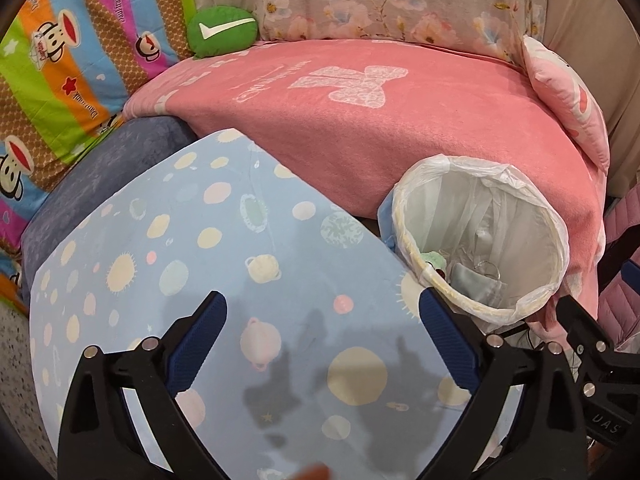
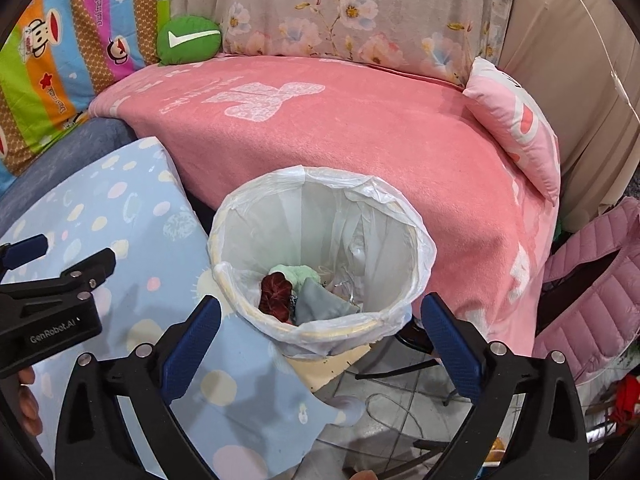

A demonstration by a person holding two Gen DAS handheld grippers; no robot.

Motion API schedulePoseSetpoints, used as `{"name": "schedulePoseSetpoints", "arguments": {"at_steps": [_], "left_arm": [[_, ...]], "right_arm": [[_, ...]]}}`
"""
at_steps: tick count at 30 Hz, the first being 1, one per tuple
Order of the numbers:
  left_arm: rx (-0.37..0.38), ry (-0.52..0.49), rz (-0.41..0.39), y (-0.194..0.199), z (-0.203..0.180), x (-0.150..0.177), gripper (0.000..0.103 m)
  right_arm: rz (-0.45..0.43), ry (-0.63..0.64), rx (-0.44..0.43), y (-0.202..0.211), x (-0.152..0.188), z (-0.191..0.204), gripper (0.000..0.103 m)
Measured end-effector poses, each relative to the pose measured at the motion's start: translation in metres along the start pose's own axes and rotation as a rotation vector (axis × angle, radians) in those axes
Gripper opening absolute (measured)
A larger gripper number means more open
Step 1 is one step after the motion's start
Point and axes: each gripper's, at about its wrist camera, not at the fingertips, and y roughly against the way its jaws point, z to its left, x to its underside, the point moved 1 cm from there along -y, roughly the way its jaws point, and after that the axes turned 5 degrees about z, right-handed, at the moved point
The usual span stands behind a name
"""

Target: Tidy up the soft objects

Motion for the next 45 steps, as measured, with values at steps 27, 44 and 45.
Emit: {"name": "schedulePoseSetpoints", "arguments": {"at_steps": [27,44,45], "left_arm": [[-0.023,-0.018,0.057,-0.006,-0.018,0.021,0.094],[-0.028,-0.027,0.058,-0.005,-0.024,0.021,0.094],[-0.028,-0.028,0.058,-0.005,-0.025,0.021,0.094]], "right_arm": [[0.027,0.003,0.022,-0.006,0.017,-0.005,0.096],[0.04,-0.016,0.033,-0.011,0.022,-0.013,0.096],[0.04,-0.016,0.032,-0.011,0.022,-0.013,0.096]]}}
